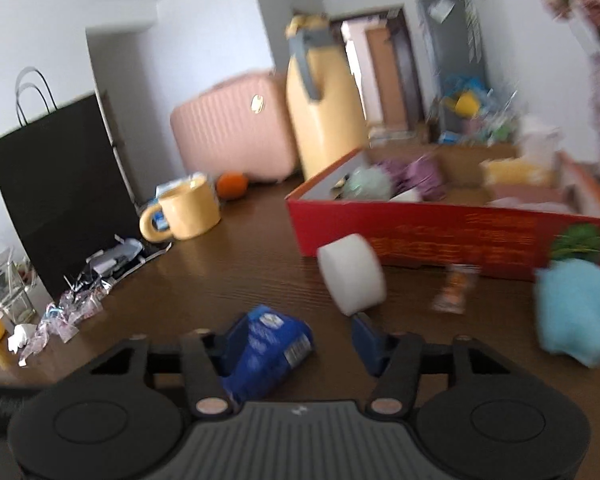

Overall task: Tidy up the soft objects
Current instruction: 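Close both grippers on the blue tissue packet and lift it, then carry the tissue packet into the cardboard box and open both grippers, then withdraw both grippers toward the white round sponge and candy packet, then grasp the small wrapped candy packet with the right gripper while the left grasps the white round sponge, then carry both items into the cardboard box and open both grippers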

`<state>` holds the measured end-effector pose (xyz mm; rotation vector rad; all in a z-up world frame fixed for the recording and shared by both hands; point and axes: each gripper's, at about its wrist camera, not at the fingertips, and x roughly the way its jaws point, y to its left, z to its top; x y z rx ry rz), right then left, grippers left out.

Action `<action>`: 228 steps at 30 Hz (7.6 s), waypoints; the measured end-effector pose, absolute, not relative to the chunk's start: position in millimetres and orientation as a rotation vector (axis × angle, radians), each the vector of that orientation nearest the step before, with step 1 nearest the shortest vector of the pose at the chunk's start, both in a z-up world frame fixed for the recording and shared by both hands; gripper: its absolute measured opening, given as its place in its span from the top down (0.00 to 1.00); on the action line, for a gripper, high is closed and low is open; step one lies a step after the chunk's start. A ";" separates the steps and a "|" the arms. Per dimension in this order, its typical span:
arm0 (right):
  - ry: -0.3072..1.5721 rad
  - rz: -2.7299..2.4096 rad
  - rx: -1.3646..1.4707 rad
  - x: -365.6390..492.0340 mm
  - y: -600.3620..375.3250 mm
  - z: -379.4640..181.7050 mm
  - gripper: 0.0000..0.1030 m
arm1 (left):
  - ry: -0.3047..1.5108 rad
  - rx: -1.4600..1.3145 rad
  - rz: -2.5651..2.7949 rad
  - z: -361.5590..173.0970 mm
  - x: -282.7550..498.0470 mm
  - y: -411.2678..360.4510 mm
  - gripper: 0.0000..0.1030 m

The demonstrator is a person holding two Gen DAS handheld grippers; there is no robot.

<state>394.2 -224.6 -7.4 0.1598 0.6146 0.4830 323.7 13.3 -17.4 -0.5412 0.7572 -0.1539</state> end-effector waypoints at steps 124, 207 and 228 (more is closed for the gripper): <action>0.326 0.030 -0.109 405.8 -328.4 203.4 0.18 | 0.273 0.064 -0.227 223.3 425.2 -80.7 0.03; 0.571 0.292 0.138 310.4 -288.9 0.2 0.87 | 0.501 -0.106 -0.304 26.6 313.9 -61.2 0.63; 0.474 0.300 0.171 301.0 -314.7 34.4 0.87 | 0.419 -0.061 -0.402 69.8 288.2 -92.2 0.62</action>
